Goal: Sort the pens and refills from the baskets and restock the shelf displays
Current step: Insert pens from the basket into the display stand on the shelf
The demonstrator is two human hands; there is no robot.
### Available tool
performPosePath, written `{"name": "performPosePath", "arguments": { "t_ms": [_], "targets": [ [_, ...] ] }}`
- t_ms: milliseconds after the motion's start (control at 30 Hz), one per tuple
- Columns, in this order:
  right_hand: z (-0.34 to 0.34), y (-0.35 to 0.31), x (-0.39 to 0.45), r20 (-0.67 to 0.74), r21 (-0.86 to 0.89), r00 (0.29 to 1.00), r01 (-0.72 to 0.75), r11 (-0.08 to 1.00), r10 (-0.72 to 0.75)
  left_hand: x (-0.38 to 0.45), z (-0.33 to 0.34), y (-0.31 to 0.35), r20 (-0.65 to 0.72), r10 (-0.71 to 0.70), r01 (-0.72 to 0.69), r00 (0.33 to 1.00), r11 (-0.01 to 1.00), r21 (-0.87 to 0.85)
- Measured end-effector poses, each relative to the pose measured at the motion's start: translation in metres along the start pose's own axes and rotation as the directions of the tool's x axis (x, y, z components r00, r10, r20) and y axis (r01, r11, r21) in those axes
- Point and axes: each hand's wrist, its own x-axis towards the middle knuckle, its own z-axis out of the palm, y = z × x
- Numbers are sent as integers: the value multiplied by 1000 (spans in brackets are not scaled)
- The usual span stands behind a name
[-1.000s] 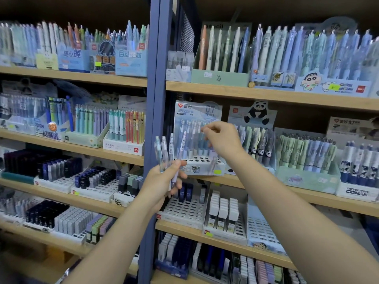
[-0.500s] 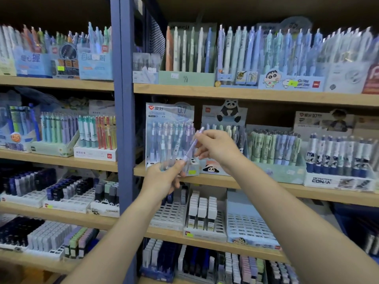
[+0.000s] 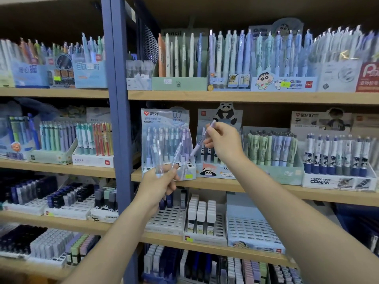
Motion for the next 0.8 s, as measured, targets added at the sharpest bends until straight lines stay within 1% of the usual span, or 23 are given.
{"name": "performPosePath", "arguments": {
  "t_ms": [100,167,267,367,467,633,700,800],
  "targets": [
    [7,3,2,45,-35,999,10,999,-9,-4,1,5,63,0,6,998,996,-88],
    [11,6,3,69,-56,998,15,998,-11,-4,1,6,82,-8,17,997,993,-113],
    [17,9,5,104,-83,995,17,996,-8,-5,0,6,87,0,8,996,995,-97],
    [21,10,9,134,-153,991,8,988,13,-4,-2,2,67,-1,6,998,996,-85],
    [27,10,12,114,-231,993,34,972,-8,-2,-3,-2,60,-18,23,998,995,-97],
    [37,12,18,3,-338,996,84,937,-88,-2,-7,-3,57,-26,32,998,994,-101],
    [40,13,21,25,-397,996,86,914,-82,-1,-8,-2,64,-21,28,998,993,-113],
    [44,18,22,102,-486,994,83,870,-38,-2,-9,-1,73,-10,20,997,991,-131]
  ]
}}
